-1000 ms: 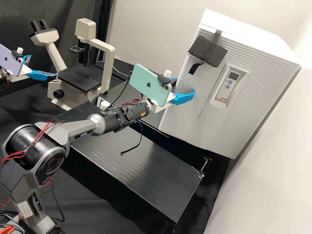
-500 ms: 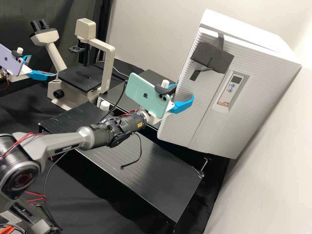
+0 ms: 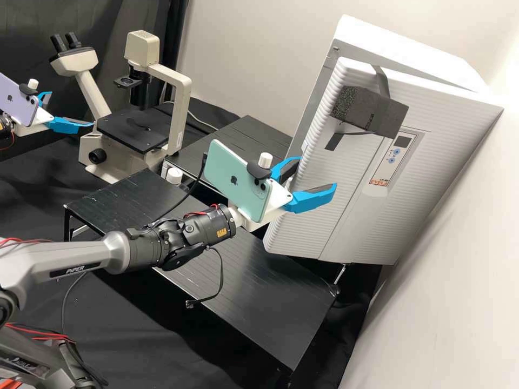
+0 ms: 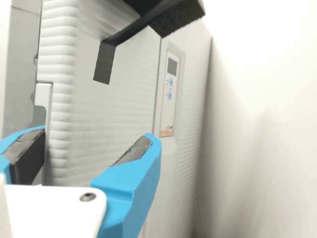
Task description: Open the incubator door.
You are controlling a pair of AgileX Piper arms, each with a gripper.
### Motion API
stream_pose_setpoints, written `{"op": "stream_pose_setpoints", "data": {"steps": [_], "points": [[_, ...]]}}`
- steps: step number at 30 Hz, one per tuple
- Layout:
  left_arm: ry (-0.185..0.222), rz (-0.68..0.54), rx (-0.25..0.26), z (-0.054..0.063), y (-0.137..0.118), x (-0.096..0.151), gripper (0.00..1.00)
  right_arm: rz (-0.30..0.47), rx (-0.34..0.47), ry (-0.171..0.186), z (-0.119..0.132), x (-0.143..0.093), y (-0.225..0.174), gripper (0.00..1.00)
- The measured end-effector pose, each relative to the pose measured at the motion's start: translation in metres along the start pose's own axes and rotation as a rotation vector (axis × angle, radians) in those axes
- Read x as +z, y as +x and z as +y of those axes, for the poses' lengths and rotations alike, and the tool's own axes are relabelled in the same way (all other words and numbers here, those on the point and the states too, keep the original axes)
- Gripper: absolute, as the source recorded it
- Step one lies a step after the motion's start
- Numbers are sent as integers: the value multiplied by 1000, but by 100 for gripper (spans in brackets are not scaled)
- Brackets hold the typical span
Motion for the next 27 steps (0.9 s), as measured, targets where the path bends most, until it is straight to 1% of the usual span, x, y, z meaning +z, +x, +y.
{"op": "stream_pose_setpoints", "data": {"steps": [3, 4, 5, 8, 13, 15, 16, 18, 21, 23, 25, 27], "points": [[0, 0, 0, 0, 0, 0, 100, -26, 19, -27, 3, 2, -1, 100], [0, 0, 0, 0, 0, 0, 100, -34, 24, -27, 4, 2, -2, 100], [0, 0, 0, 0, 0, 0, 100, -40, 32, -36, 6, 3, -2, 100], [0, 0, 0, 0, 0, 0, 100, -68, 45, -33, 10, 5, -5, 100], [0, 0, 0, 0, 0, 0, 100, -115, 80, 16, 15, 10, -13, 100], [0, 0, 0, 0, 0, 0, 100, -134, 105, 48, 16, 13, -17, 100], [0, 0, 0, 0, 0, 0, 100, -142, 117, 58, 17, 14, -19, 100], [0, 0, 0, 0, 0, 0, 100, -164, 147, 75, 19, 18, -24, 100], [0, 0, 0, 0, 0, 0, 100, -192, 205, 110, 22, 20, -33, 100], [0, 0, 0, 0, 0, 0, 100, -216, 258, 139, 25, 23, -38, 100], [0, 0, 0, 0, 0, 0, 100, -225, 291, 160, 27, 24, -43, 100], [0, 0, 0, 0, 0, 0, 100, -225, 312, 168, 30, 23, -45, 100]]}}
